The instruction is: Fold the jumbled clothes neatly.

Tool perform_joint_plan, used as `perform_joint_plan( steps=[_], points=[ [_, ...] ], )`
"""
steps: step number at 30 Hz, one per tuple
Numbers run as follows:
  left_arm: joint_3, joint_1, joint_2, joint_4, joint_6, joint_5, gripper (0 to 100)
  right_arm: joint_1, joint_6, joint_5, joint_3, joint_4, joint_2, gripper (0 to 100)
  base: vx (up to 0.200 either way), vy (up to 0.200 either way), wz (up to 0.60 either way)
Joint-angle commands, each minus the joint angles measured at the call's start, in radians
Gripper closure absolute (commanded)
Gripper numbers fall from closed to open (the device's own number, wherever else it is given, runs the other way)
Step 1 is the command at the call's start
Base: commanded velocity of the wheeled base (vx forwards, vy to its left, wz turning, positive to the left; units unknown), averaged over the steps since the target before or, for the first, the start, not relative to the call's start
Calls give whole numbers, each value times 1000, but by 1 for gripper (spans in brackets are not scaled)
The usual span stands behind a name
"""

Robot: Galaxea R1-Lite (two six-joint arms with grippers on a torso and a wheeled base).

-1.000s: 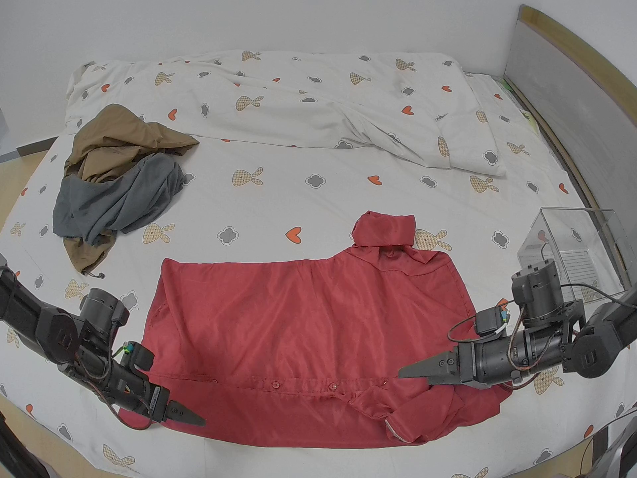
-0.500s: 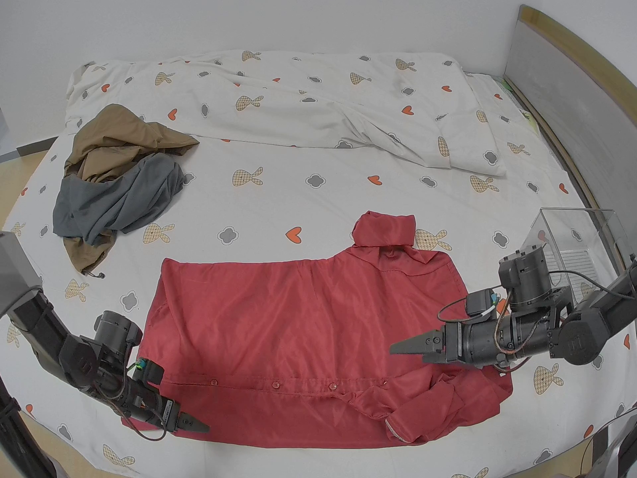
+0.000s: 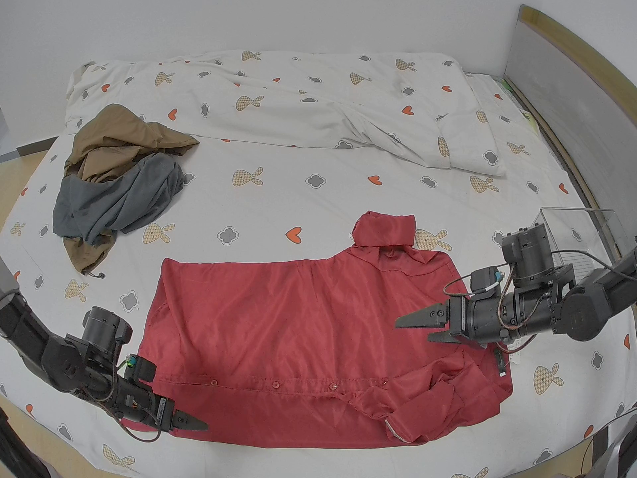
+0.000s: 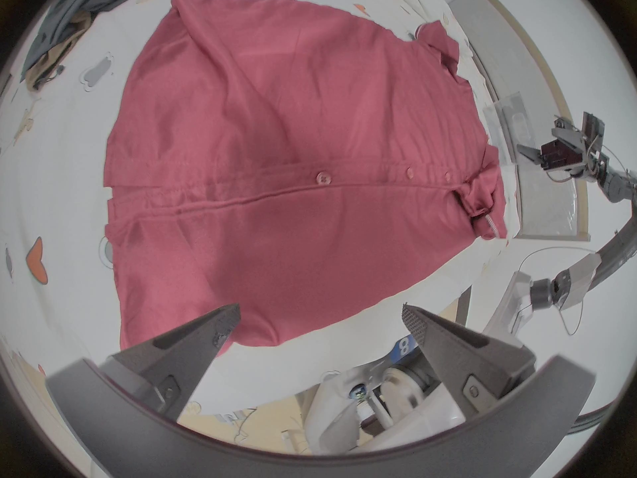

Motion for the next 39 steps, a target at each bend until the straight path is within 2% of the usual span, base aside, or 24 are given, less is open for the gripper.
perform_joint_plan(
  steps=[1,4,5,6,11,15,16,18,20,22,31,36,39],
  points=[
    [-48,-38,-207,88,-85,-8,0,-49,-1,0,-103,86,-22,0,0,0,0],
    [-138,-34,-292,231,-98,-73,0,-78,0,-3,-180,179,-28,0,0,0,0],
    [-143,-32,-294,236,-100,-74,0,-80,-1,-3,-183,181,-28,0,0,0,0],
    [-206,-19,-306,298,-124,-93,0,-109,-7,-9,-210,193,-17,0,0,0,0],
    [-318,32,-297,315,-189,-94,0,-181,-13,-26,-275,193,13,0,0,0,0],
    [-338,41,-294,317,-203,-93,0,-186,-7,-32,-290,195,21,0,0,0,0],
    [-433,54,-256,328,-328,-83,0,-177,53,-93,-364,205,72,0,0,0,0],
    [-474,63,-219,325,-374,-47,0,-166,128,-153,-407,219,99,0,0,0,0],
    [-490,77,-190,320,-365,-1,0,-160,172,-187,-450,241,121,0,0,0,0],
    [-499,78,-170,318,-356,24,0,-160,188,-189,-493,264,144,0,0,0,0],
    [-508,74,-157,312,-350,19,0,-138,198,-187,-694,343,268,0,0,0,0],
    [-493,74,-136,311,-344,18,0,-124,249,-193,-790,399,305,0,0,0,0],
    [-479,72,-128,305,-302,18,0,-126,252,-184,-810,400,306,0,0,0,0]
  ],
)
